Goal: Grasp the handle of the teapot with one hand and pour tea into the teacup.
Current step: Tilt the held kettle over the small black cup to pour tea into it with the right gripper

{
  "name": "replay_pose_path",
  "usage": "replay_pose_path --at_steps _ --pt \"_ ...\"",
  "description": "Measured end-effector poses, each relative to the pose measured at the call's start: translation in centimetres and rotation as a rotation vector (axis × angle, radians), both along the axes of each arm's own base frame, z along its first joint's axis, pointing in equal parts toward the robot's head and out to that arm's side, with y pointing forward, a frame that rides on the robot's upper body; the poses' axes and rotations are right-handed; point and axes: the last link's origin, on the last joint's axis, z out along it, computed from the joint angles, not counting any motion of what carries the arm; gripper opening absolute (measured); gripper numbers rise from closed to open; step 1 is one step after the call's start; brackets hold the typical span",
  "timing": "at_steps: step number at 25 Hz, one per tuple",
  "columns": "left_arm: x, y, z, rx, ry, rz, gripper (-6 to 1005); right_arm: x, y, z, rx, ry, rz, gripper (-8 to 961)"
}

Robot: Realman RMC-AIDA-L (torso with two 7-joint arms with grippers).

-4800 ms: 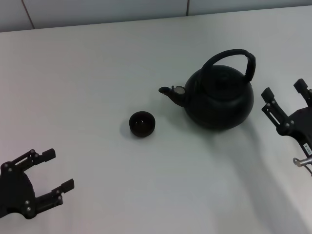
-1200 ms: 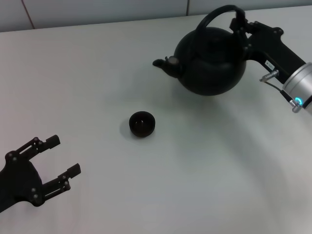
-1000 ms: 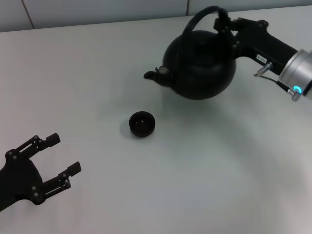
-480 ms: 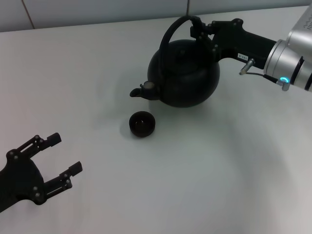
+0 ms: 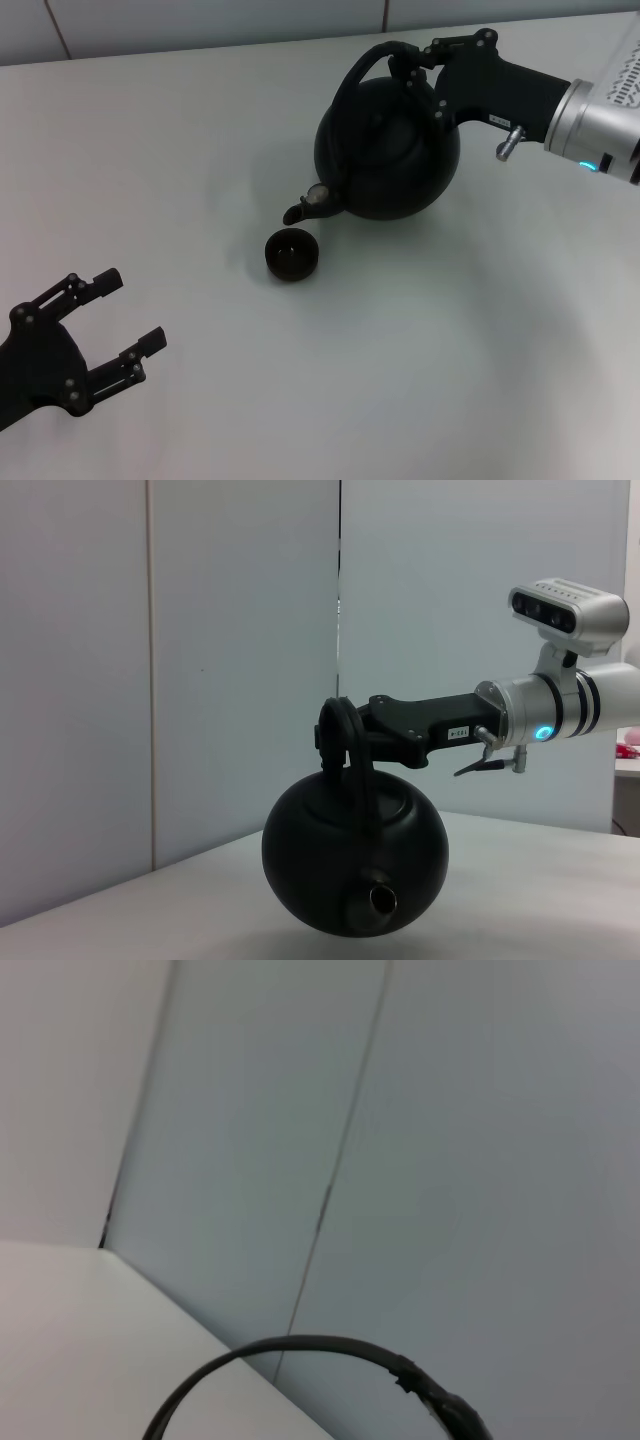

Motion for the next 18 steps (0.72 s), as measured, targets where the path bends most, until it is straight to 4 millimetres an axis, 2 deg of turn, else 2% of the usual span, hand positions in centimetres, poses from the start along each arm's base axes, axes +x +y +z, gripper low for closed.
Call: replay_pose_path --at_steps 18 --pt "0.15 0.21 0.02 0.002 -0.002 -0.006 796 -0.76 0.38 0.57 0.078 -0.160 0.147 88"
